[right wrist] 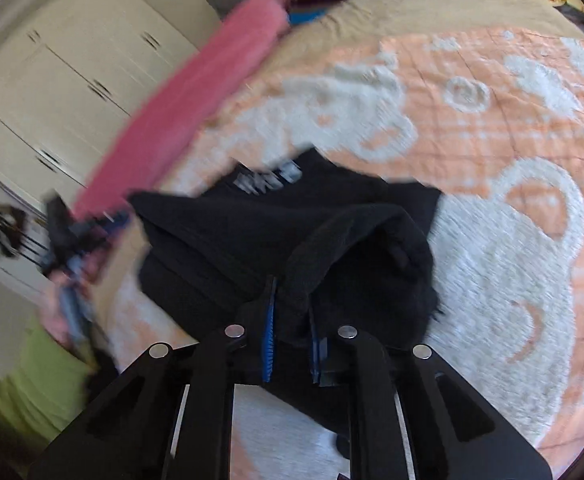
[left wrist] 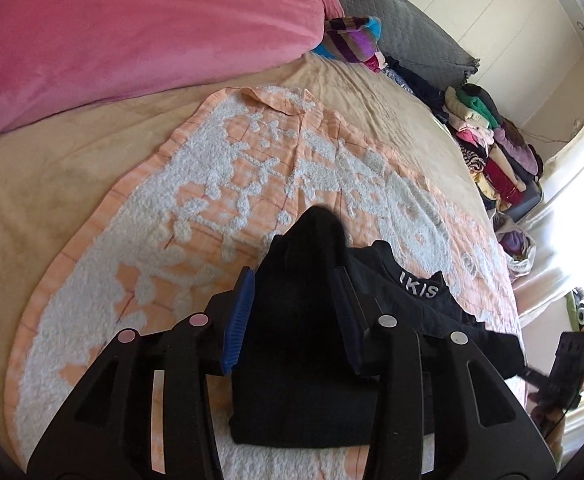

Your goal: Fold small clothes

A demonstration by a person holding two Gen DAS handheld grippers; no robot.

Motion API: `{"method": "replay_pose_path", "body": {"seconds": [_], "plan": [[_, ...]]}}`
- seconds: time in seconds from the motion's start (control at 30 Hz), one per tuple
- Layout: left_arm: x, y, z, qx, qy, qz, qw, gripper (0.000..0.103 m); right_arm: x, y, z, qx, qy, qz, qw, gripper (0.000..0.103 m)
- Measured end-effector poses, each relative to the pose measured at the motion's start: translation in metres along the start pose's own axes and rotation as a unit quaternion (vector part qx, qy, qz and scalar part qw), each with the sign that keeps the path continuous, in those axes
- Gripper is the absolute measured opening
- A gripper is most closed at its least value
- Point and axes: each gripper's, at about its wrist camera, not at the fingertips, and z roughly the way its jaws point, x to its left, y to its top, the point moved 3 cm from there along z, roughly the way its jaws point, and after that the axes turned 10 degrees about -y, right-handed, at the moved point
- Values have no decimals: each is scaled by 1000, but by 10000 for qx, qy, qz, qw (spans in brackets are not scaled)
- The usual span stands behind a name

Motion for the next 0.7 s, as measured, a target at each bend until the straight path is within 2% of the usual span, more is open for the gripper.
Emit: {"method": "replay_pose_path", "body": {"seconds": [0.1, 0.27, 0.4, 0.43, 0.47, 0.6, 0.67, 0.7], "plan": [[5, -5, 1, 73, 83, 97, 9999, 34, 5, 18, -9, -336, 263, 246, 9988, 12], [1, -20, 11, 341, 180, 407, 9984, 34, -29, 63, 4, -668, -129, 1381, 9881, 12], [0, -34, 20, 538, 329, 662, 9958, 34, -61, 74, 14, -743, -116, 2072, 9754, 16], [0, -37, 22, 569, 371, 715, 9951, 34, -67, 74, 12, -794, -237, 2118, 9738, 26], [1, -39, 25, 601, 411, 767, 9944, 34, -71, 73, 8, -896, -339, 2159, 9717, 43], [4, -44, 30, 643, 491, 851, 9931, 39, -77, 61, -16, -1093, -777, 1974, 9711, 50], [7, -45, 32, 661, 500, 807, 9933, 40, -69, 47, -29, -1090, -1107, 1557, 9755, 64], [8, -46, 33, 665, 501, 788, 9934, 41, -64, 39, -31, -1076, -1235, 1372, 9769, 67]]}}
